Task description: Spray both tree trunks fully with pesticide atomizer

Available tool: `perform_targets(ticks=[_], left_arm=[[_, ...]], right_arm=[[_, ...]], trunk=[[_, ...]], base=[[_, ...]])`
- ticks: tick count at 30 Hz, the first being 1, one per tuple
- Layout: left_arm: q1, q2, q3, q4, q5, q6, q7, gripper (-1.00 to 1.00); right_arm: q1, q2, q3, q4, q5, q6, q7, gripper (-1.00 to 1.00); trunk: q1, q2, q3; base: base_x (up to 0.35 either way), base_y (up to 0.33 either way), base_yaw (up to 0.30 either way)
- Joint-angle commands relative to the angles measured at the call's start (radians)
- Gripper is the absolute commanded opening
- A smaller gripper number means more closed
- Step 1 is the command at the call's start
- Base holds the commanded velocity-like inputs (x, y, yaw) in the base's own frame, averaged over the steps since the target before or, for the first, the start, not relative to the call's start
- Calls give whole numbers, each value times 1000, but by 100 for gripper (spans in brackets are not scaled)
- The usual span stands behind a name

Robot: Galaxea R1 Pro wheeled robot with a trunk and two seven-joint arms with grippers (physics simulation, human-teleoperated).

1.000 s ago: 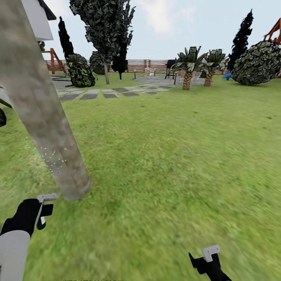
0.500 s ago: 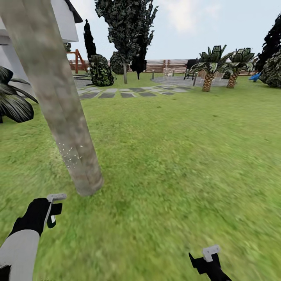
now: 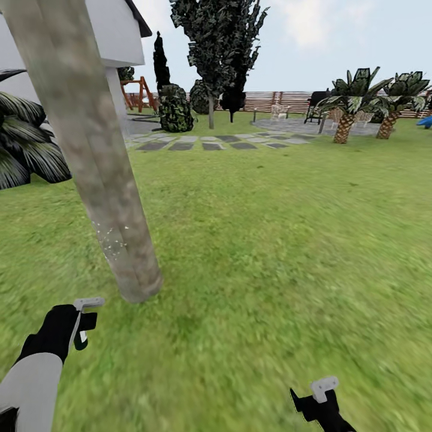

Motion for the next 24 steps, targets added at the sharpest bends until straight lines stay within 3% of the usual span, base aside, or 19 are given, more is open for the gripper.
perform_targets(ticks=[1,13,24], left_arm=[[-1,-1,4,-2,-11,3,-10,-100],[-1,-2,4,-2,-11,3,-8,-100],[-1,-2,5,-2,-11,4,-8,-100]], right_arm=[[-1,0,-9,1,5,-3,6,100],[-1,-1,-10,1,5,-3,6,100],[-1,-1,-10,1,5,-3,6,100]], trunk=[[0,0,-1],[0,0,-1],[0,0,-1]], base=[[168,-231,2],[141,-243,0],[13,-268,0]])
